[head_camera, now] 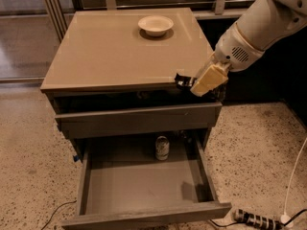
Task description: Place rxbar chocolate into middle drawer
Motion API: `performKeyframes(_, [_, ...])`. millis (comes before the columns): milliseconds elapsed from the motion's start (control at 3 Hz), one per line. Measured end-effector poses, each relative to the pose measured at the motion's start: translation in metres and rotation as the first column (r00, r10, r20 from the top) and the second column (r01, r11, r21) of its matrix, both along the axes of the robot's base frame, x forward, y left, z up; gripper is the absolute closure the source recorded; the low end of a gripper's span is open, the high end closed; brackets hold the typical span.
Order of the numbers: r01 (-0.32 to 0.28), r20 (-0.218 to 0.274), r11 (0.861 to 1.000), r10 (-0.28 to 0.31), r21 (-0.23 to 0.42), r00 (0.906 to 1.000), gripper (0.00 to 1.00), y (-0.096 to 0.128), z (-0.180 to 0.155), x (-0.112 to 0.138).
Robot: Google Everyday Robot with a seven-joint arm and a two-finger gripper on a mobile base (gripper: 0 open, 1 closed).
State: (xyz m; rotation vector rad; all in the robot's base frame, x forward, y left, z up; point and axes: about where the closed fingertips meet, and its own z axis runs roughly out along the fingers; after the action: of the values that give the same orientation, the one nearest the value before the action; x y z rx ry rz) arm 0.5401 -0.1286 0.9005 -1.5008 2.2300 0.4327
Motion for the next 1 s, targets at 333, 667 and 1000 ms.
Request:
performKeyframes(333, [0.000,0.000,1.000,0.000,0.000,1.0000,1.00,0.000,0.000,0.000])
performKeyframes(667, [-0.027,-0.021,0.999,0.028,0.029,0.9994,1.00,0.008,-0.028,-0.022])
performKeyframes(1000, [-0.055,-0.048,0.997,0.057,0.054,0.9972,1.00,0.018,-0.056,-0.045])
